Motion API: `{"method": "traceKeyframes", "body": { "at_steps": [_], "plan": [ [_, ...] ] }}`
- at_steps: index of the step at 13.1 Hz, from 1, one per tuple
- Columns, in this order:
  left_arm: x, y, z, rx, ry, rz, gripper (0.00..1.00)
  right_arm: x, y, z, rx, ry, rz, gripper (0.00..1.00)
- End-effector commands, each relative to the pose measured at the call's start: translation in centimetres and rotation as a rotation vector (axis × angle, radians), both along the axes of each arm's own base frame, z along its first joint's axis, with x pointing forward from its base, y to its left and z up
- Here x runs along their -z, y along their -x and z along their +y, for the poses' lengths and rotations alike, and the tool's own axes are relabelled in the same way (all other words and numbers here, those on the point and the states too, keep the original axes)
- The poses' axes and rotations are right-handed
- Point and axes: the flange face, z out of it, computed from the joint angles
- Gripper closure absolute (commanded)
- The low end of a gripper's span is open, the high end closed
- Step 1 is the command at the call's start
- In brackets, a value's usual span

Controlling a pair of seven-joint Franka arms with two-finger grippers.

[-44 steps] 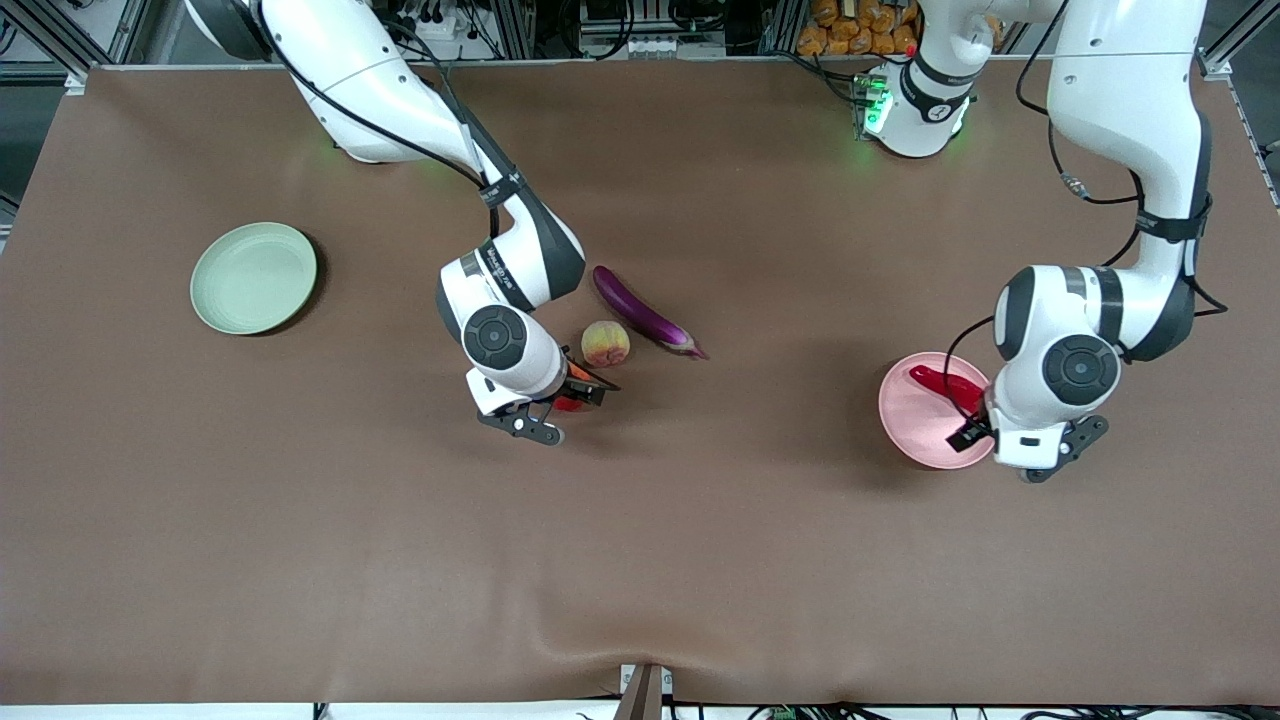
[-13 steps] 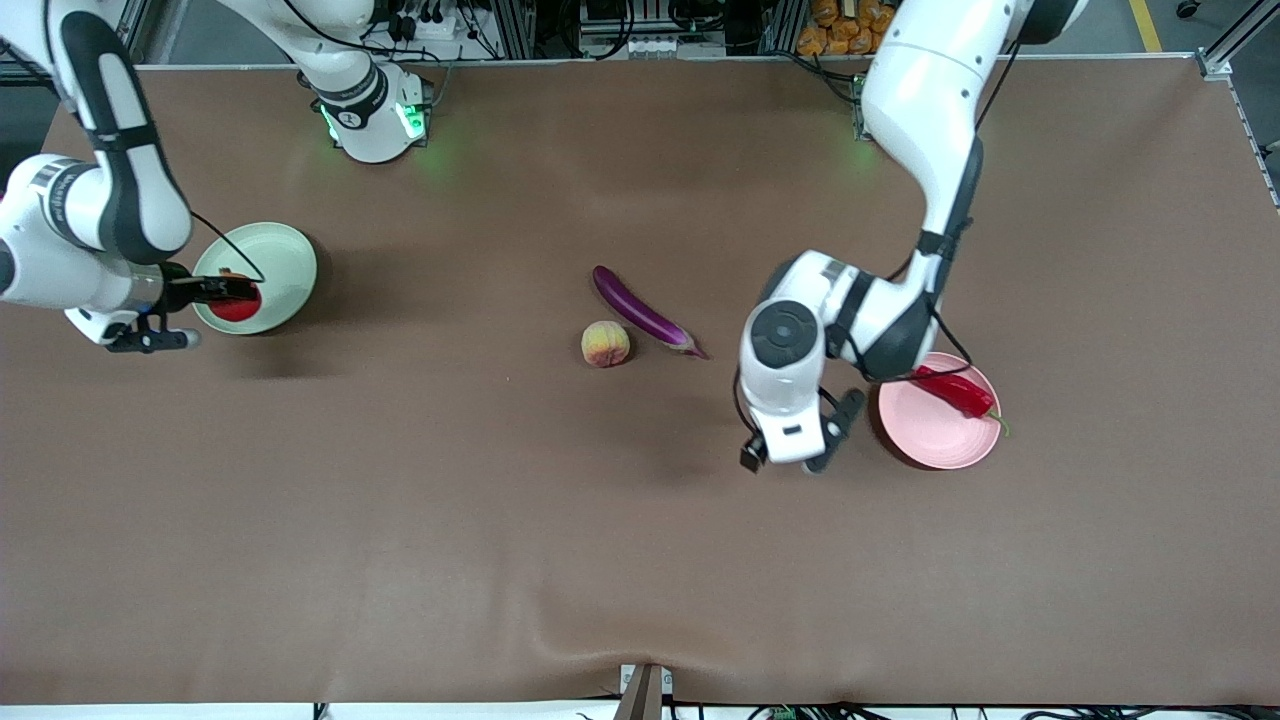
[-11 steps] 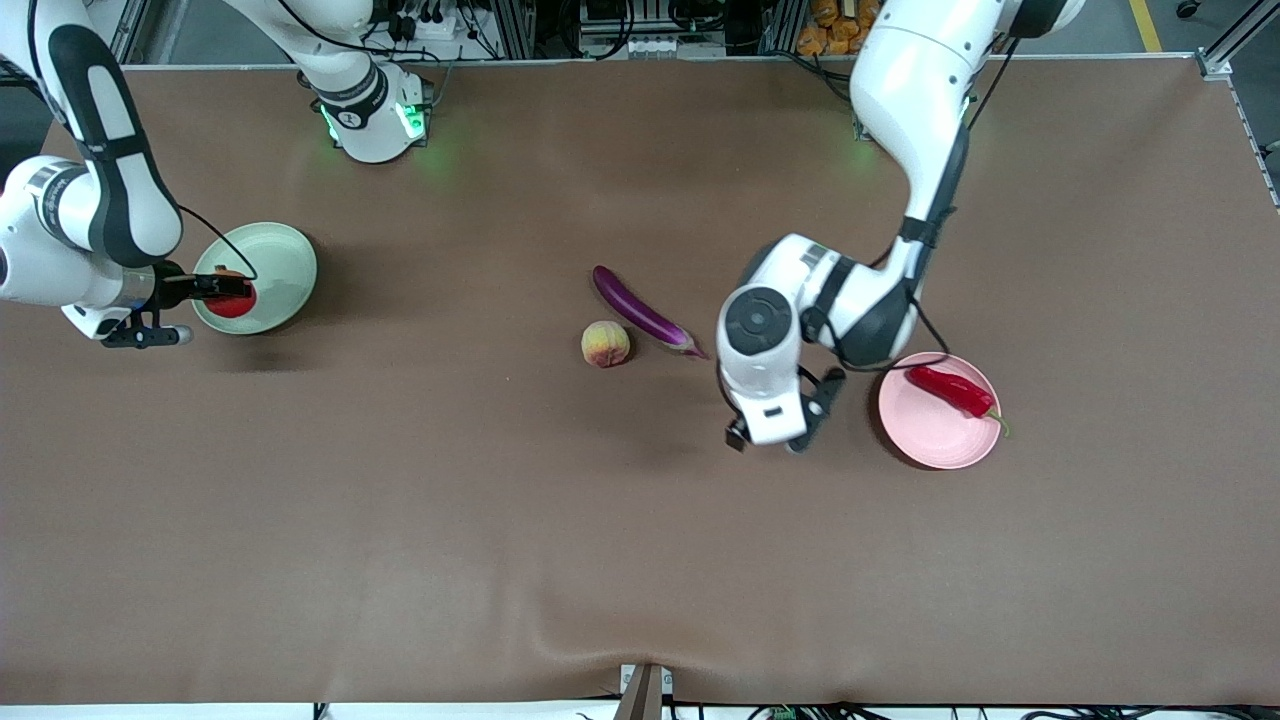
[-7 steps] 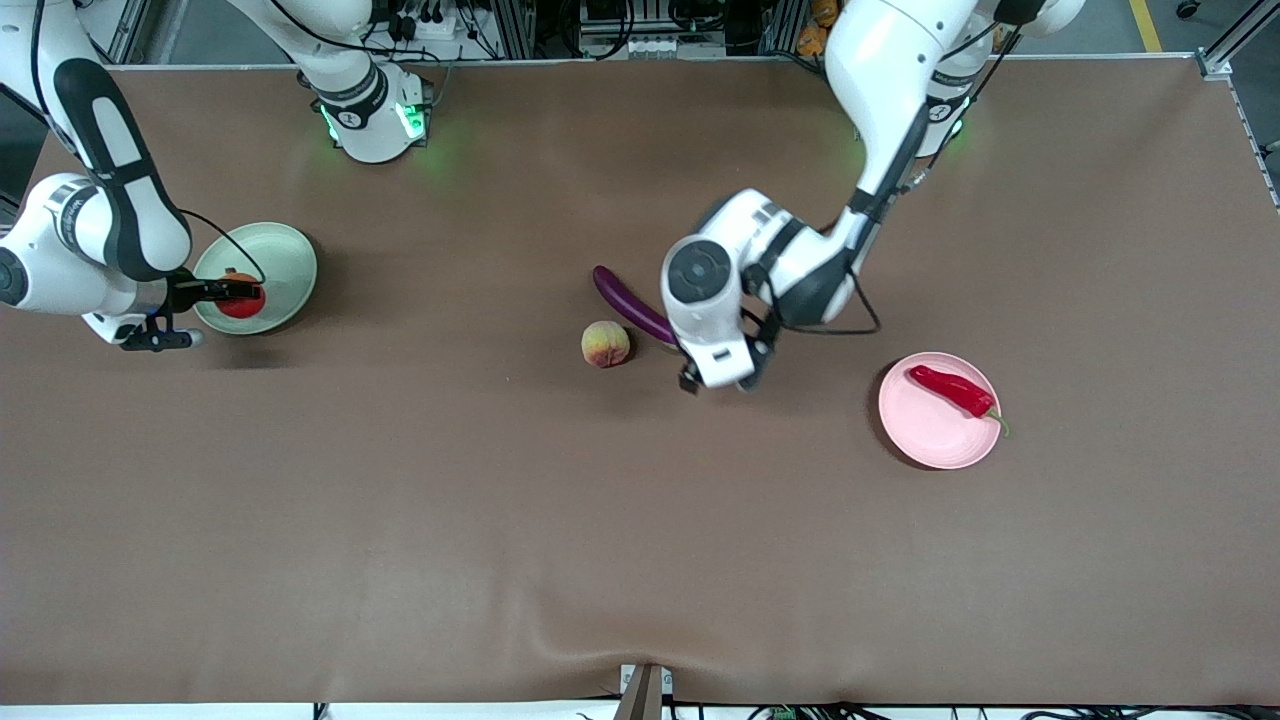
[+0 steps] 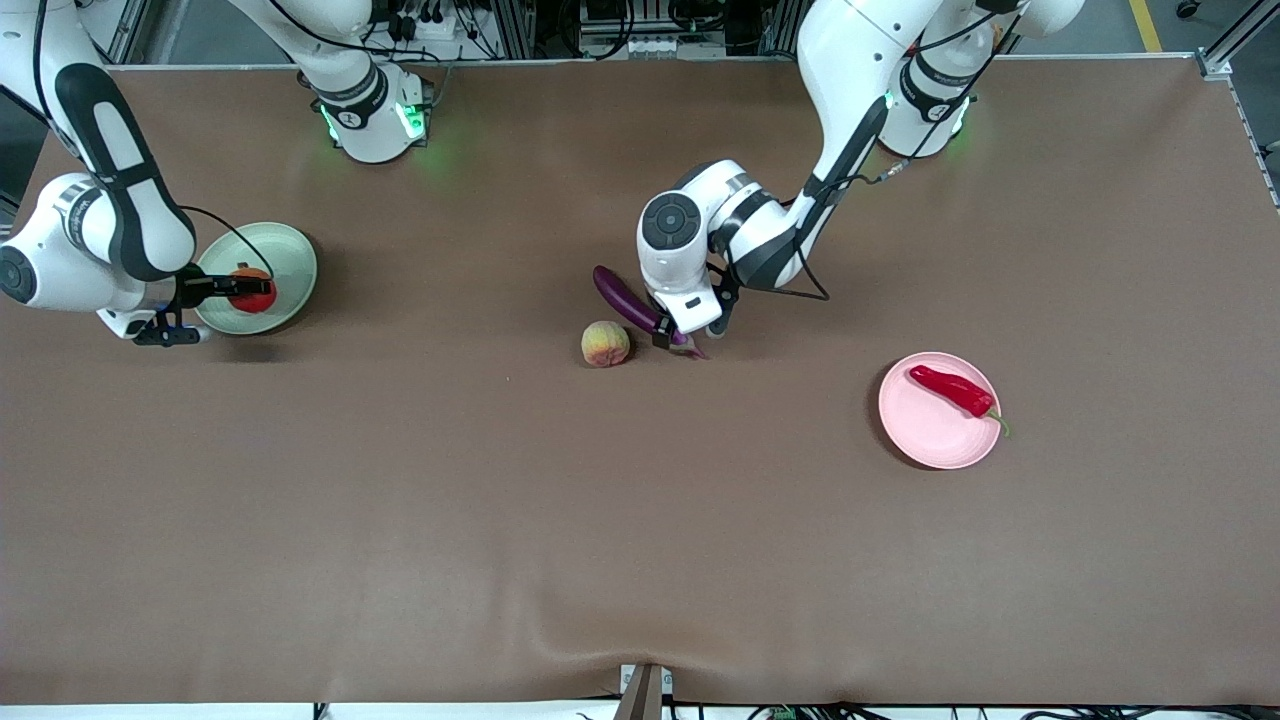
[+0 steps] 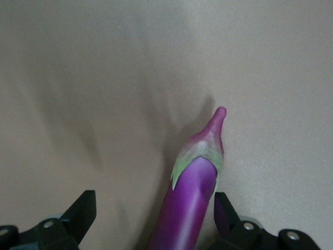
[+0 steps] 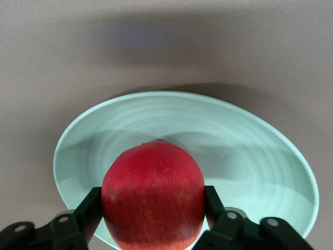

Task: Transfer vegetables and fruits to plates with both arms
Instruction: 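Lower the left gripper onto the purple eggplant while the right gripper releases the apple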

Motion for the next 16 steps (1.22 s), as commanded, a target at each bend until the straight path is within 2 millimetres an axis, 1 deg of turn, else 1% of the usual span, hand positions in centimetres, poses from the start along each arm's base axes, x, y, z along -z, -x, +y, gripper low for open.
{"method": "traceKeyframes", "body": {
  "at_steps": [1,2,3,5,6,7,8,10,11,12,13,15,16],
  "plan": [
    [0.4,1.0,-0.3,-0.008,0.002,-0.013,0.0,-1.0,-0.9,0.0,-0.021,-0.026,-0.036,0.0],
    [1.4,1.6,-0.6,0.001,-0.008,-0.003,0.0,-2.3,-2.4,0.2,-0.037,-0.033,-0.029,0.0],
    [1.8,1.6,-0.7,0.003,-0.008,-0.003,0.0,-4.3,-4.4,0.9,-0.052,-0.041,-0.025,0.0],
    [2.8,1.4,-0.5,0.0,-0.01,-0.003,0.0,-7.9,-7.6,3.0,-0.025,-0.095,-0.014,0.0],
    [3.2,1.5,-0.6,0.001,-0.01,-0.001,0.0,-9.4,-8.9,4.4,0.008,-0.084,0.003,0.0],
    [3.6,1.8,-0.8,0.015,-0.018,-0.004,0.0,-10.5,-10.2,6.6,0.041,-0.057,0.024,0.0],
    [4.1,1.8,-0.7,0.024,-0.026,-0.008,0.0,-11.4,-11.3,9.5,0.082,-0.037,0.038,0.0],
    [3.8,1.6,-0.9,0.023,-0.017,-0.018,0.0,-12.0,-12.4,14.4,0.188,-0.018,0.074,0.0],
    [3.0,0.9,-1.1,0.005,-0.005,-0.032,0.0,-12.4,-12.7,16.7,0.231,-0.005,0.087,0.0],
    [2.5,0.4,-1.1,-0.001,-0.004,-0.046,0.0,-12.9,-13.1,18.6,0.258,0.014,0.098,0.0],
    [2.0,0.3,-1.2,0.004,-0.004,-0.057,0.0,-13.3,-13.3,20.3,0.275,0.034,0.105,0.0],
    [1.8,0.2,-1.3,0.003,-0.005,-0.061,0.0,-13.9,-13.6,23.3,0.317,0.077,0.114,0.0],
    [1.8,0.1,-1.3,0.005,-0.007,-0.063,0.0,-13.9,-13.5,24.3,0.324,0.088,0.117,0.0]
  ]
}}
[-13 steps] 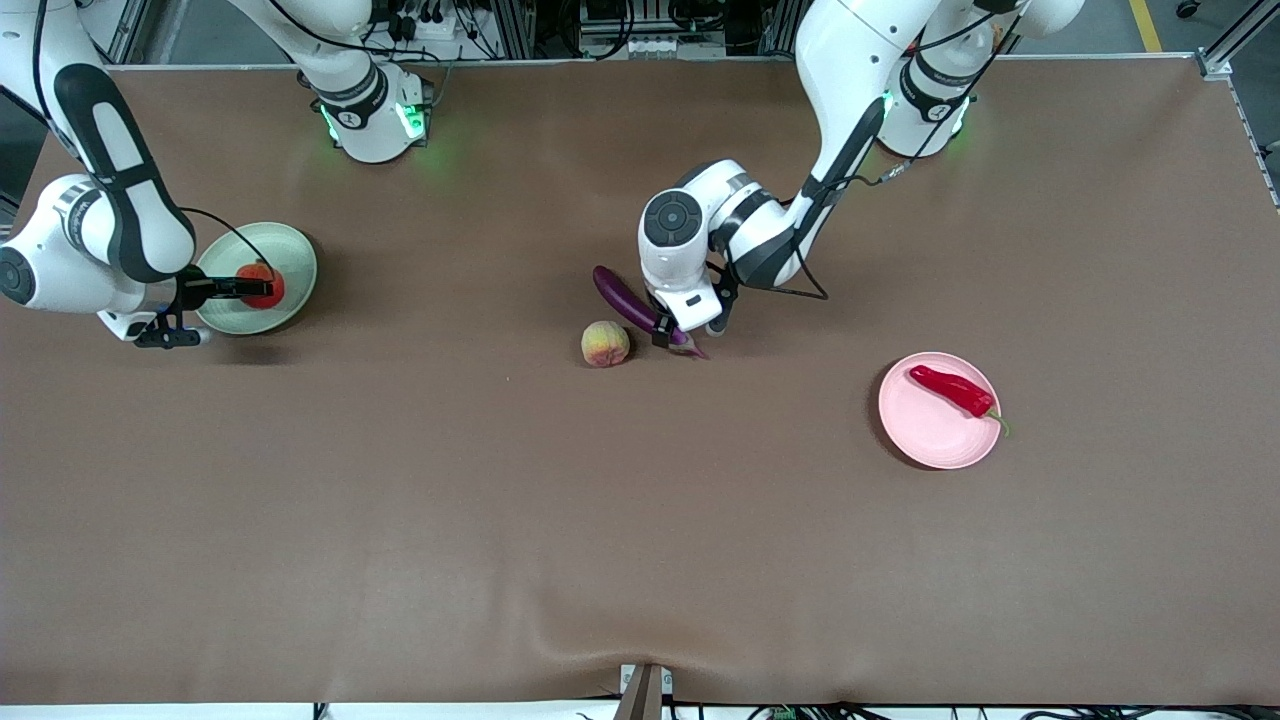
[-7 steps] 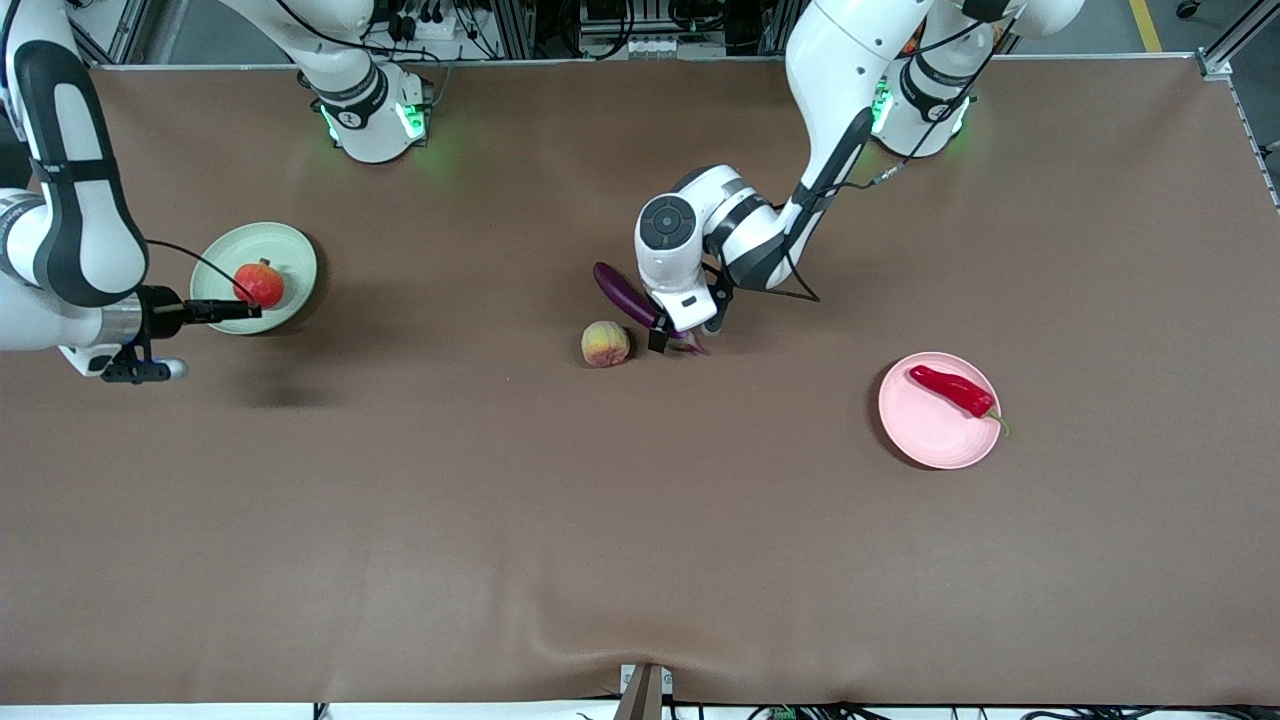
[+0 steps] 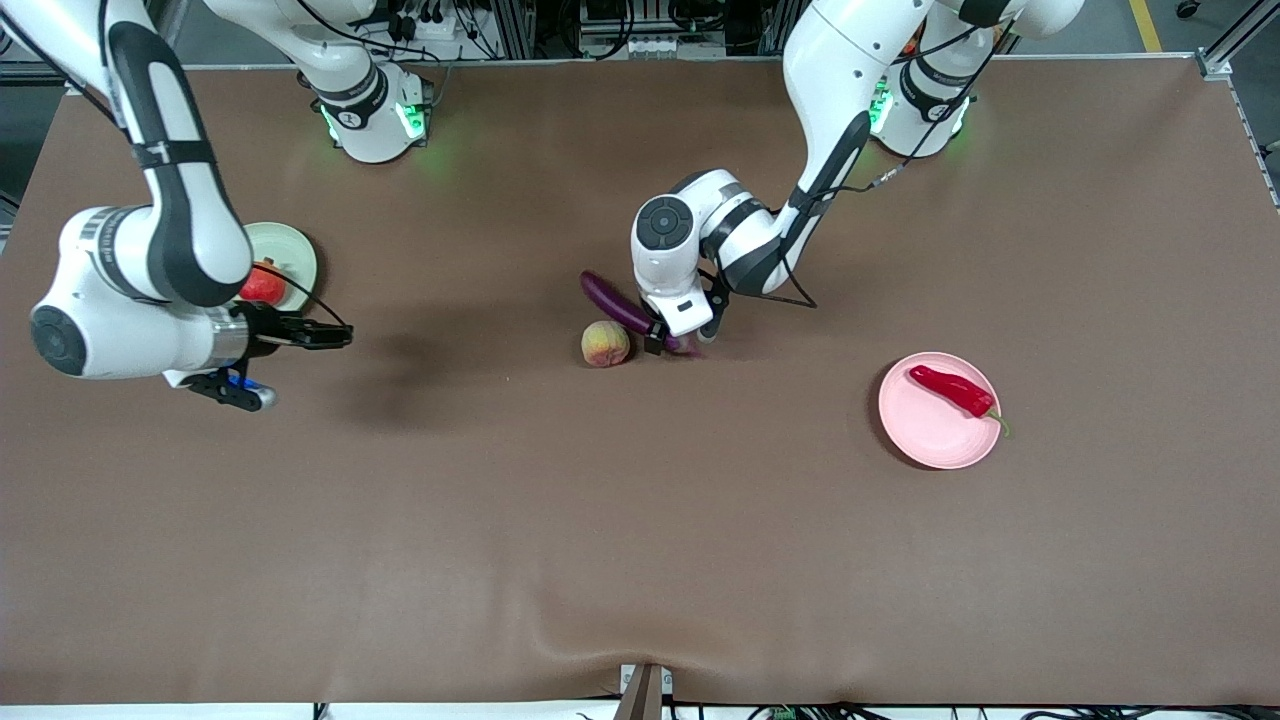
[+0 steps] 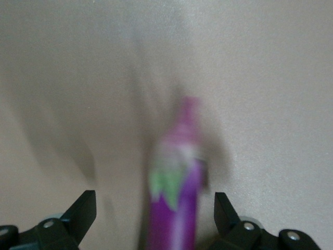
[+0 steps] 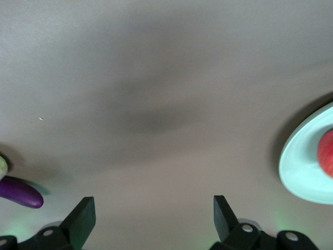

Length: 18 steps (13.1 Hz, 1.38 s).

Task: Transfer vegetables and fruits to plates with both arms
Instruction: 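Close the left gripper on the eggplant while the right gripper moves back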

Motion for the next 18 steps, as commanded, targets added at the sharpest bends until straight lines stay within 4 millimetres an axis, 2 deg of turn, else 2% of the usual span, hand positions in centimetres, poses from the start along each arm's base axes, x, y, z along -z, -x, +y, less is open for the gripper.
{"method": "traceKeyframes", "body": {
  "at_steps": [1,3,7,9,10,11,14,18],
  "plan": [
    [-0.4,0.0,-0.3,-0.005,-0.012,-0.025,0.0,-0.6,-0.3,1.9,0.043,0.009,0.016,0.0],
    [-0.3,-0.1,-0.2,-0.007,-0.013,-0.024,0.0,-0.9,-0.2,3.3,0.081,-0.047,0.025,0.0],
    [1.1,0.2,0.0,-0.005,-0.028,-0.008,0.01,-0.7,0.0,5.6,0.097,-0.025,0.033,0.0],
    [2.0,0.2,0.2,-0.008,-0.038,0.001,0.62,-0.8,0.0,7.1,0.13,0.003,0.031,0.0],
    [1.9,0.1,0.2,-0.01,-0.035,-0.001,0.9,-0.7,0.0,7.5,0.128,0.005,0.024,0.0],
    [1.8,-0.2,0.4,-0.015,-0.033,-0.002,1.0,-0.7,-0.1,7.5,0.129,0.005,0.023,0.0],
    [0.8,-0.8,0.7,-0.037,-0.031,-0.007,1.0,-0.5,0.0,7.4,0.131,0.006,0.026,0.0],
    [-2.4,-2.2,1.4,-0.053,-0.076,0.012,1.0,-0.6,0.0,8.1,0.128,0.008,0.024,0.0]
  ]
}}
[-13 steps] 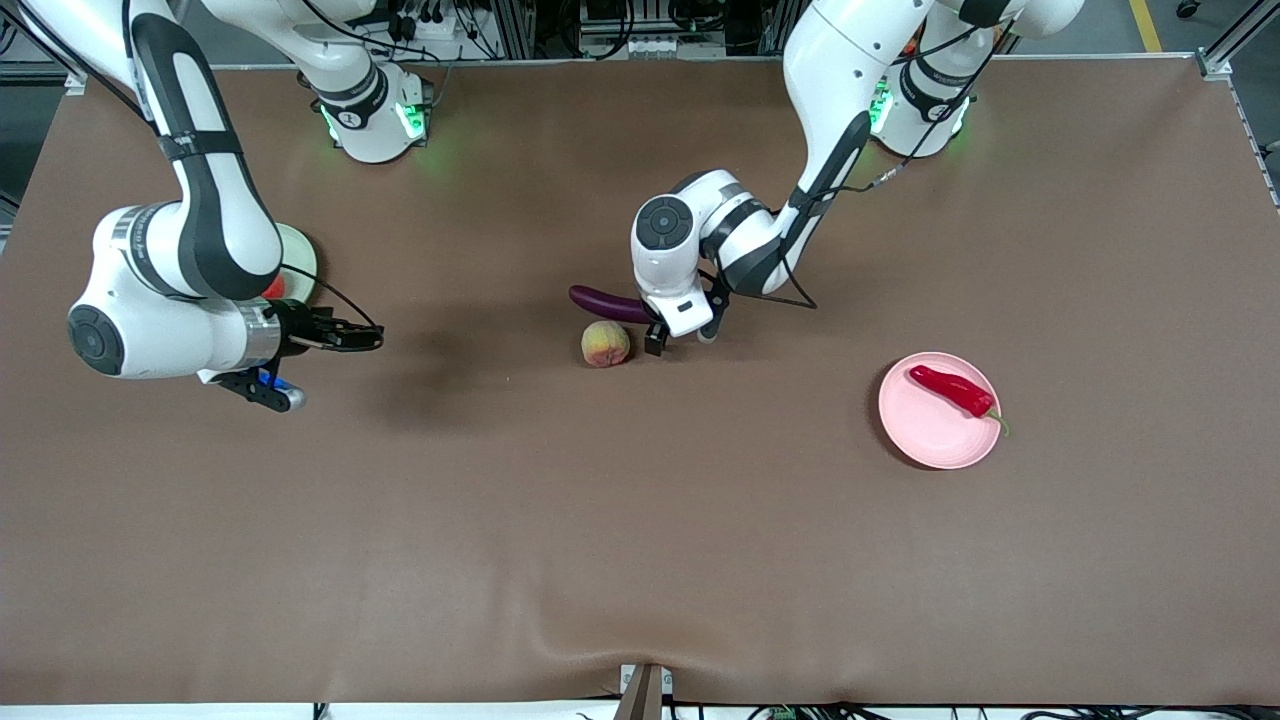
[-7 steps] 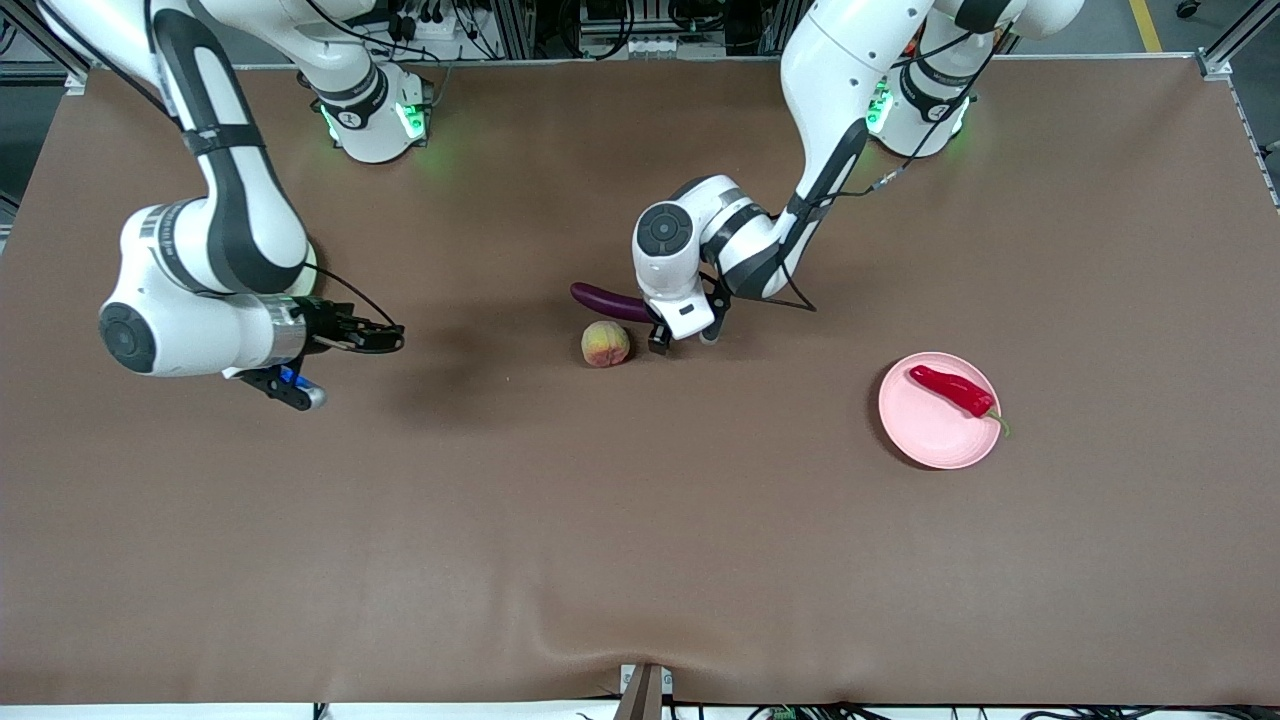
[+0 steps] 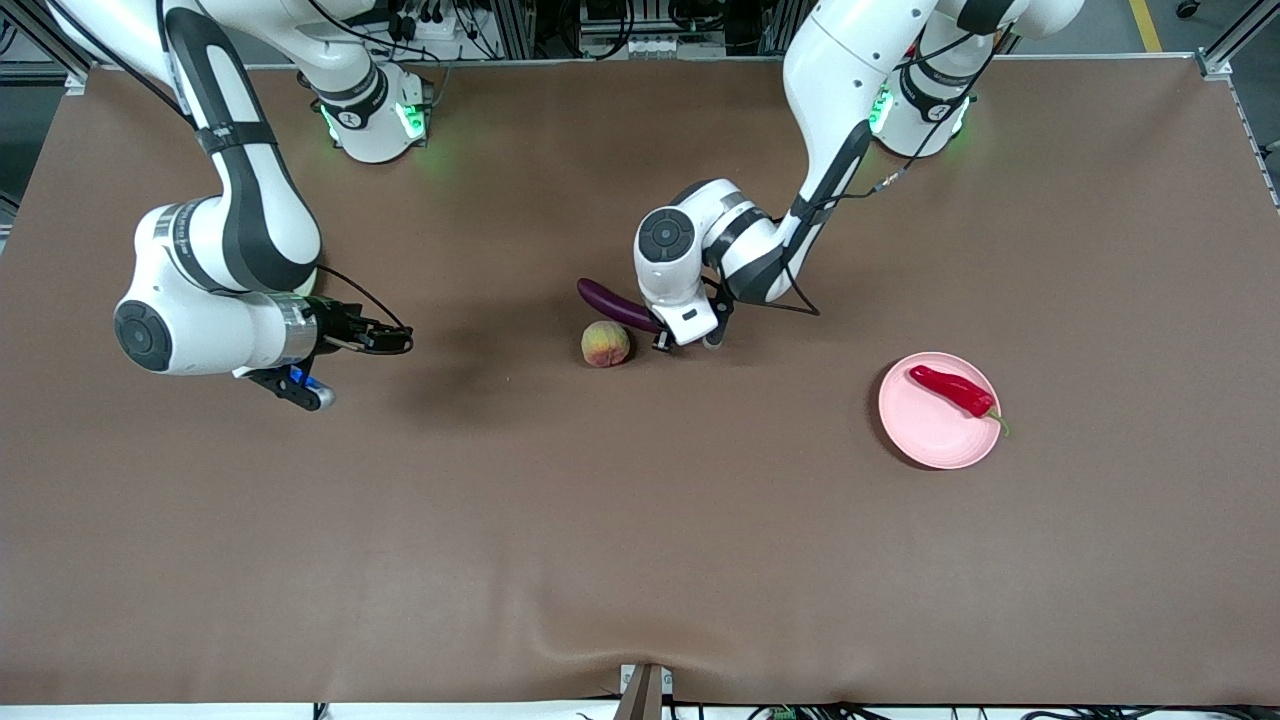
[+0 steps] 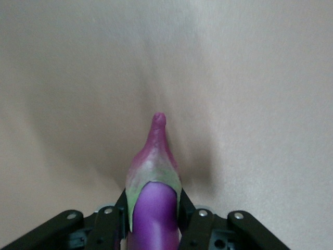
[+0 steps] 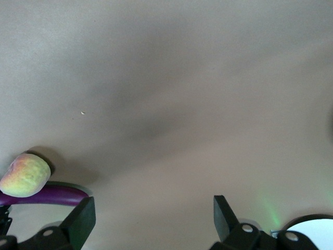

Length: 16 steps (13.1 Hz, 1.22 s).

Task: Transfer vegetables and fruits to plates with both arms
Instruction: 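Close the left gripper on the eggplant while the right gripper moves back, then carry the eggplant to the pink plate while the right gripper reaches the peach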

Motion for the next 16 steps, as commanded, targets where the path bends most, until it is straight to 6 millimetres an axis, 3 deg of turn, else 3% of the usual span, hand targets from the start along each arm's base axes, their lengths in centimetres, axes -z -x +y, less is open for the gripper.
{"method": "traceKeyframes", "body": {
  "at_steps": [1,5,7,9,11,13,16],
  "plan": [
    [-3.0,-0.9,0.6,-0.023,-0.039,-0.005,1.0,-0.2,-0.1,1.0,0.024,-0.004,-0.002,0.0],
    [-5.2,-1.0,1.3,0.013,-0.065,0.01,1.0,-0.3,0.0,2.1,0.032,-0.004,0.0,0.0],
    [-7.3,-1.5,2.2,0.055,-0.079,0.026,1.0,-0.3,0.0,2.8,0.037,-0.011,-0.01,0.0],
    [-10.7,-3.2,3.5,0.045,-0.054,0.012,1.0,-0.5,0.0,3.8,0.062,0.006,-0.004,0.0],
    [-13.7,-6.1,6.4,0.023,-0.049,0.009,1.0,-0.5,0.1,5.0,0.072,0.018,-0.018,0.0],
    [-15.8,-10.2,10.8,0.005,-0.038,0.005,1.0,-0.4,0.2,6.2,0.086,0.03,-0.025,0.0],
    [-16.2,-15.4,18.9,0.016,-0.032,0.02,1.0,1.4,0.7,10.3,0.124,0.071,-0.047,0.0]
  ]
}}
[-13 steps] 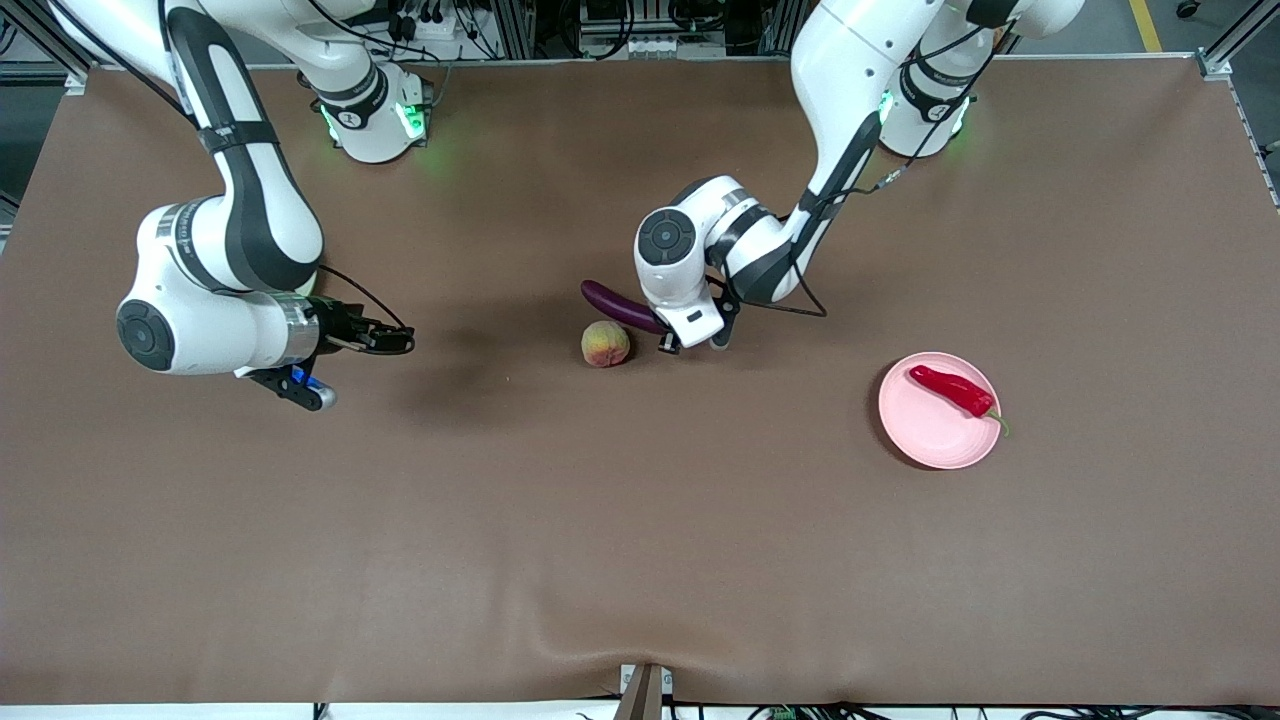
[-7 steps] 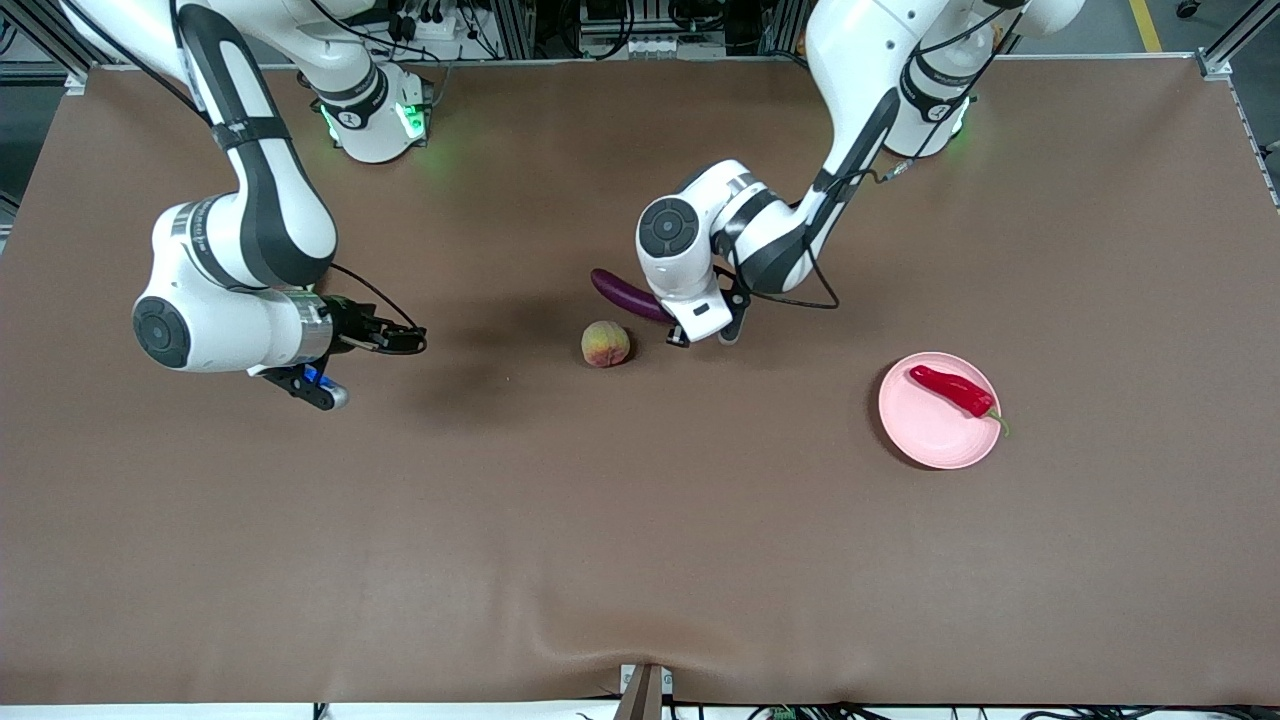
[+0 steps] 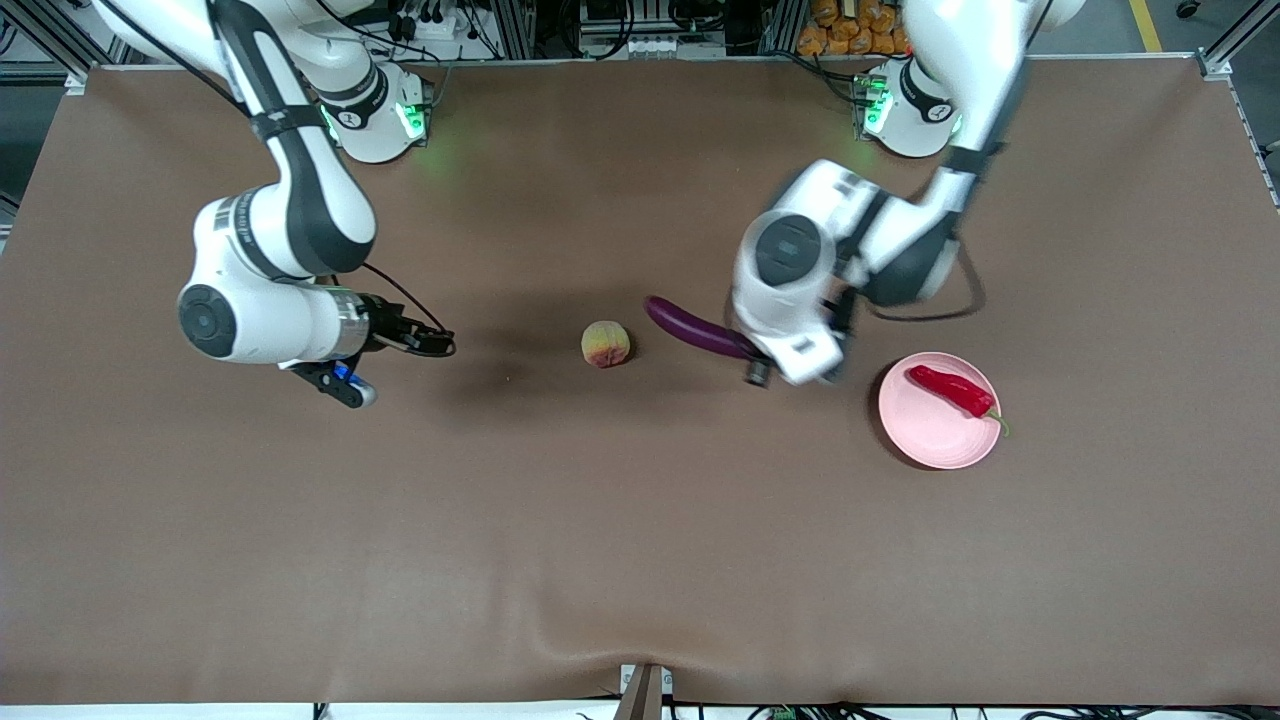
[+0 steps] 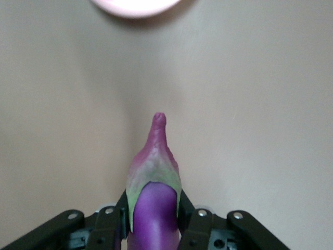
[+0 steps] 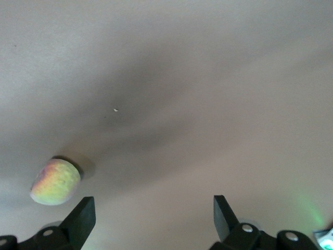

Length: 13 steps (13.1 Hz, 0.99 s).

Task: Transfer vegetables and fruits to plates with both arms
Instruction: 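Carry the eggplant to the pink plate while the right gripper reaches the peach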

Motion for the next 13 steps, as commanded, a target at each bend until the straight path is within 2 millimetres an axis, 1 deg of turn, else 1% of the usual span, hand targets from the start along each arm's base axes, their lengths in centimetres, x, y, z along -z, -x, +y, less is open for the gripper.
{"method": "traceKeyframes", "body": {
  "at_steps": [1,2,3,4,5,6,7,8,9,11,12,13],
  "plan": [
    [0.4,-3.5,7.1,0.039,-0.012,0.037,1.0,1.5,0.6,4.5,0.059,0.037,-0.011,0.0],
    [0.5,-4.7,10.2,0.066,-0.013,0.052,1.0,2.4,0.8,5.9,0.076,0.051,-0.022,0.0],
    [0.6,-5.8,13.8,0.09,-0.015,0.072,1.0,3.2,1.0,7.0,0.086,0.06,-0.03,0.0],
    [1.0,-6.6,17.8,0.138,-0.023,0.099,1.0,3.6,1.1,7.6,0.09,0.066,-0.032,0.0],
    [1.5,-7.0,20.3,0.187,-0.028,0.121,1.0,3.7,1.1,7.6,0.094,0.067,-0.032,0.0],
    [3.0,-7.3,22.5,0.229,-0.038,0.153,1.0,3.7,1.0,7.4,0.096,0.067,-0.031,0.0],
    [4.3,-7.5,24.2,0.256,-0.048,0.176,1.0,3.8,1.0,7.3,0.098,0.068,-0.028,0.0],
    [5.7,-7.5,25.5,0.284,-0.056,0.202,1.0,3.8,1.1,7.6,0.094,0.067,-0.031,0.0],
    [6.5,-7.7,26.8,0.315,-0.07,0.217,1.0,3.8,1.1,7.7,0.093,0.067,-0.032,0.0],
    [8.7,-8.7,29.2,0.366,-0.087,0.218,1.0,3.8,1.1,7.7,0.093,0.067,-0.033,0.0],
    [9.6,-9.1,29.8,0.381,-0.082,0.201,1.0,3.8,1.1,7.7,0.093,0.067,-0.034,0.0],
    [10.7,-9.3,29.1,0.402,-0.081,0.185,1.0,3.9,1.1,7.7,0.094,0.068,-0.034,0.0]
  ]
}}
